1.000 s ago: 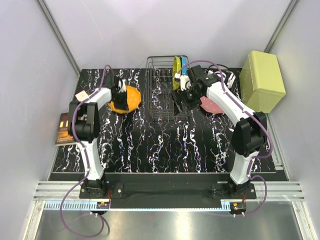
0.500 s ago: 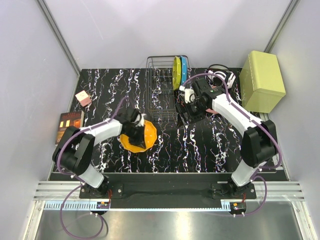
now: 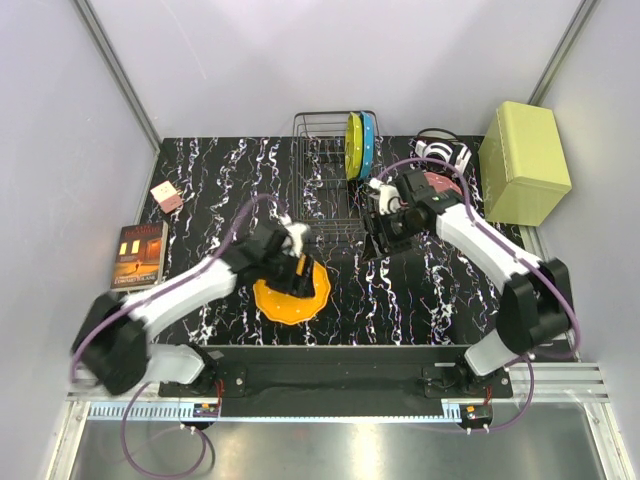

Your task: Load the plates into the dish rack

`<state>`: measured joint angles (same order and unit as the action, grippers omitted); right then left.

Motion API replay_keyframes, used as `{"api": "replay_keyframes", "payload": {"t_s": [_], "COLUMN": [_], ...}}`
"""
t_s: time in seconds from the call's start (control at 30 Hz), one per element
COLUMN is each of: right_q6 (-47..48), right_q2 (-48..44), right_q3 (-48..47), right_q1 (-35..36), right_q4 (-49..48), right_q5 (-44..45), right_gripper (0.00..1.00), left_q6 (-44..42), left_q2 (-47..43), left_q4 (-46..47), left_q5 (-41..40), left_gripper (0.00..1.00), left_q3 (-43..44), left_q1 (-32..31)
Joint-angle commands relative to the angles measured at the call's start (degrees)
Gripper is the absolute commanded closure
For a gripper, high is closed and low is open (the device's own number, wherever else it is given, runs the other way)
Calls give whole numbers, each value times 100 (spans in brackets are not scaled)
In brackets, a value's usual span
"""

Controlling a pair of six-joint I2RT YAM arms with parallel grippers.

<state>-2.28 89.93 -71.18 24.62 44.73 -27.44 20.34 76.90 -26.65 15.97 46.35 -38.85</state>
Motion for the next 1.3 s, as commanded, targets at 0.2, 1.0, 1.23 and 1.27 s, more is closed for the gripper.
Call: {"api": "replay_keyframes", "payload": {"t_s": [0.2, 1.0, 1.23, 1.27], "right_q6": [-1370, -3919, -4552, -4605], "right_q2": [-839, 631, 639, 692], "right_q3": [1026, 3091, 3778, 3804], "right_q1": [-177, 623, 711, 711], "right_q4": [-1501, -6027, -6933, -7038], "right_q5": [-1463, -1045, -622, -605], "right_gripper": [0, 7, 7, 7], "left_q6": [1287, 2176, 2027, 1992], "left_q2": [-1706, 228, 343, 352], "left_q4": [-639, 793, 1145, 1171], "left_q5": [-1011, 697, 1118, 1145], "left_gripper": [15, 75, 100, 100], "left_q3": [-450, -1541, -1945, -2006], "left_q1": [2019, 3050, 2928, 2884]}}
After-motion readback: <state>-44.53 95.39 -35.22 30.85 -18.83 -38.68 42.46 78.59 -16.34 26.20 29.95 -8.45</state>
